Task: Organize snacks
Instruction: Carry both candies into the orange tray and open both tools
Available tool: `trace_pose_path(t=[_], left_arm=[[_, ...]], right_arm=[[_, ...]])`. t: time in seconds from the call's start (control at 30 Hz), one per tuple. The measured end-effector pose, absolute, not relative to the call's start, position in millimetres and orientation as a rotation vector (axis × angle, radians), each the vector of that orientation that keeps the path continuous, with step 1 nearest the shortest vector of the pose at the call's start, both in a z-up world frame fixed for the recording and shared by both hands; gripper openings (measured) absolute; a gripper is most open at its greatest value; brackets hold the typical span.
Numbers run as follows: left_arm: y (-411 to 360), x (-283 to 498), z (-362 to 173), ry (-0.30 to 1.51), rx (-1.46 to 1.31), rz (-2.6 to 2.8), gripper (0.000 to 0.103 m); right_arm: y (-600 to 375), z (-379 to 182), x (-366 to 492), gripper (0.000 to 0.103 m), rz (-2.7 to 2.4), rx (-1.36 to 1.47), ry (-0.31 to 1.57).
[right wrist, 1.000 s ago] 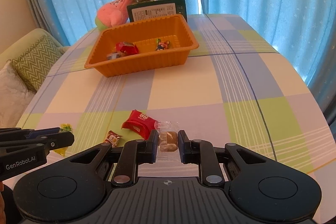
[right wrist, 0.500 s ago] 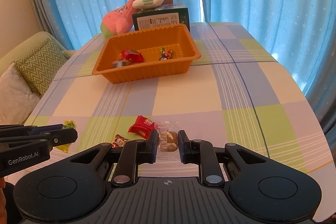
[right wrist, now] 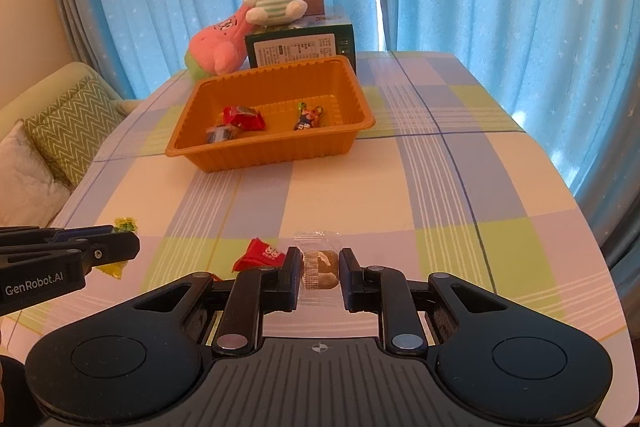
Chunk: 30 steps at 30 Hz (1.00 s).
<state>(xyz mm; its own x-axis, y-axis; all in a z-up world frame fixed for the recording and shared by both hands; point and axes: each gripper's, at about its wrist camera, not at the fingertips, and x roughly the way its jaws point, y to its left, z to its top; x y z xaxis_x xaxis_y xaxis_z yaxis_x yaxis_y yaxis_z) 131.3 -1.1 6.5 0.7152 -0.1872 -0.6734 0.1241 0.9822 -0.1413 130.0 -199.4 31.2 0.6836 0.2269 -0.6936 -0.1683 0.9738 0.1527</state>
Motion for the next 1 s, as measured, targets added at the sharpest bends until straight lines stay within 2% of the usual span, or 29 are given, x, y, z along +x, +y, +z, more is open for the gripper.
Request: trace_pose_path(t=[1.0], left_arm=[[10, 259, 22, 0.718, -0.074, -0.161, 0.018]], right_arm=[[-187, 44, 270, 0.021, 0.275, 0.073, 0.756]])
